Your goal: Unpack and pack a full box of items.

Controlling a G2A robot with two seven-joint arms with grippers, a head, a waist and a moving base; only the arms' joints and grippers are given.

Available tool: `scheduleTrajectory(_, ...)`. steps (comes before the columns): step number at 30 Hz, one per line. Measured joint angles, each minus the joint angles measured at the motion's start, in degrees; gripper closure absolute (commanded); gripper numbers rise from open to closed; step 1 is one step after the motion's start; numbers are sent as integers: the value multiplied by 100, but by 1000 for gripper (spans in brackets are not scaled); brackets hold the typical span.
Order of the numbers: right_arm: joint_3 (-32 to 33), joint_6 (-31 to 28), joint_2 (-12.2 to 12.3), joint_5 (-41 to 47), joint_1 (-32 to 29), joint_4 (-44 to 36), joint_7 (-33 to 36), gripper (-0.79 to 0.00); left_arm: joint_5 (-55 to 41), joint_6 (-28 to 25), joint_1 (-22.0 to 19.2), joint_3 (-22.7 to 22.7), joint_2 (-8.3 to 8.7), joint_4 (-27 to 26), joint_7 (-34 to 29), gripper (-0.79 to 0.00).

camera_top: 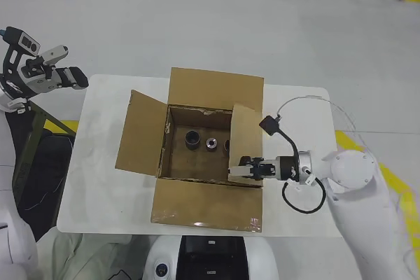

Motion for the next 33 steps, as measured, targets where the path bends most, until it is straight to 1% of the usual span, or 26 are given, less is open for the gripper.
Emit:
scheduleTrajectory(7,-458,196,9,-430,197,190,-198,-785,0,0,0,0,0,0,0,-785)
scheduleTrajectory(18,-653,294,70,-650,247,164,-279,-785,0,0,0,0,0,0,0,-785)
scheduleTrajectory(21,-451,-2,88,-268,129,39,-531,-785,0,0,0,0,0,0,0,-785)
scheduleTrajectory(25,79,-327,174,87,-257,-319,-675,-785,0,0,0,0,0,0,0,-785)
scheduleTrajectory(29,645,-429,260,267,-628,-494,-765,-785,0,0,0,0,0,0,0,-785)
scheduleTrajectory(33,1225,-522,326,569,-917,-403,-901,-785,0,0,0,0,0,0,0,-785)
